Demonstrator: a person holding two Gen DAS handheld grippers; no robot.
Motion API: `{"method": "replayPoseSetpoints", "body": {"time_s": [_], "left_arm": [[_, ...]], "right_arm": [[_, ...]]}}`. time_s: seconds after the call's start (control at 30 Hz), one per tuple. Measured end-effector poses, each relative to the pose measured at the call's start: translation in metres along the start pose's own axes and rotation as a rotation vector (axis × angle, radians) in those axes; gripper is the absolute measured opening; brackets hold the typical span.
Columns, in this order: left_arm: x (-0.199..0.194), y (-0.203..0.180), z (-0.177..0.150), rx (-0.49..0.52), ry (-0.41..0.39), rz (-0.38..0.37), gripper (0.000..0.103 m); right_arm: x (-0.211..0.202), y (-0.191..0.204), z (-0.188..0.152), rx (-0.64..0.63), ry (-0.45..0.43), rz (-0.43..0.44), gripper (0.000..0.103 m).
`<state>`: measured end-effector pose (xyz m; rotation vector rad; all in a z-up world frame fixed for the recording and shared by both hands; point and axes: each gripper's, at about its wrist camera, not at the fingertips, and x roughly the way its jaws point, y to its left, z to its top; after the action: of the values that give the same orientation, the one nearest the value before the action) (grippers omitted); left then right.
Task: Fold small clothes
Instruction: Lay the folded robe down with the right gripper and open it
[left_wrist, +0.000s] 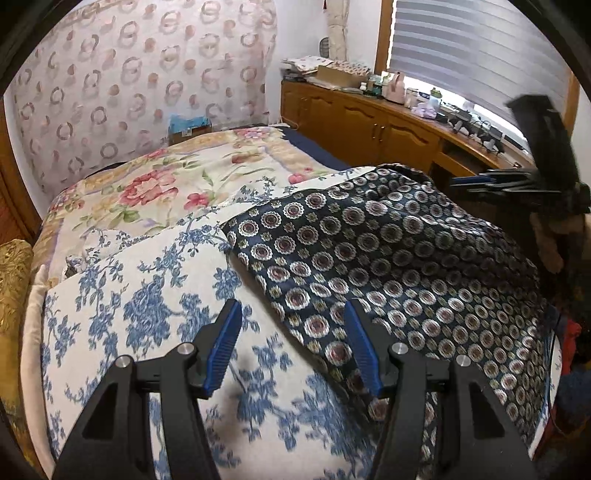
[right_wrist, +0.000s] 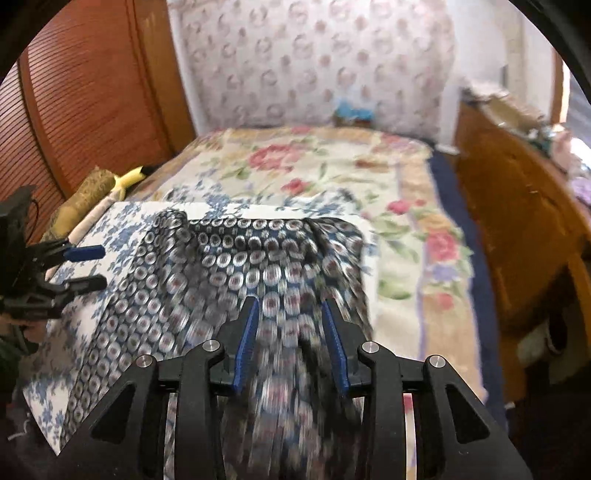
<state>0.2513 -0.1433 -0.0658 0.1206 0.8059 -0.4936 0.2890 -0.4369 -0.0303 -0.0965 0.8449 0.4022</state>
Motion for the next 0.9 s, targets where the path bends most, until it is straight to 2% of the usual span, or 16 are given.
{"method": "replayPoseSetpoints", "body": {"time_s": [0.13,0.37,0.4,0.43,0.47,0.53,0.6,0.67,0.7,0.8,0.87,0.9], "left_arm": [[0.011,0.001,0.004,-0.005,0.013,-0.003,0.057],[0.021,0.000,0.008,-0.001,0.028,-0.001,0.057],[0.022,0.001,0.008,-0.003,0.030,0.002,0.057],[0.023,0.001,0.008,-0.005,0.030,0.005,0.057],[0.023,0.002,0.008,-0.008,0.028,0.007,0.057],[0.021,0.004,0.008,-0.018,0.015,0.012,0.057],[0.019,0.007,0.009,-0.025,0.007,0.017,0.057],[0.017,0.010,0.009,-0.034,0.002,0.019,0.057],[0.018,0.011,0.008,-0.035,0.004,0.019,0.057],[0.019,0.013,0.006,-0.037,0.011,0.030,0.057],[0.020,0.015,0.005,-0.048,0.017,0.025,0.057],[0.020,0.014,0.004,-0.050,0.019,0.022,0.057]], "right_arm": [[0.044,0.002,0.018,-0.060,0.070,0.053,0.035],[0.077,-0.002,0.026,-0.093,0.115,0.087,0.033],[0.078,-0.002,0.028,-0.100,0.112,0.097,0.017],[0.076,-0.001,0.028,-0.113,0.103,0.127,0.007],[0.072,0.000,0.028,-0.122,0.084,0.138,0.001],[0.051,0.001,0.034,-0.133,-0.029,0.136,0.000],[0.026,-0.006,0.043,-0.105,-0.151,0.090,0.000],[0.017,-0.014,0.052,-0.080,-0.207,-0.032,0.000],[0.018,-0.021,0.057,-0.062,-0.200,-0.107,0.000],[0.041,-0.043,0.063,-0.021,-0.127,-0.183,0.000],[0.055,-0.049,0.060,-0.028,-0.092,-0.210,0.000],[0.060,-0.053,0.058,-0.016,-0.072,-0.189,0.000]]}}
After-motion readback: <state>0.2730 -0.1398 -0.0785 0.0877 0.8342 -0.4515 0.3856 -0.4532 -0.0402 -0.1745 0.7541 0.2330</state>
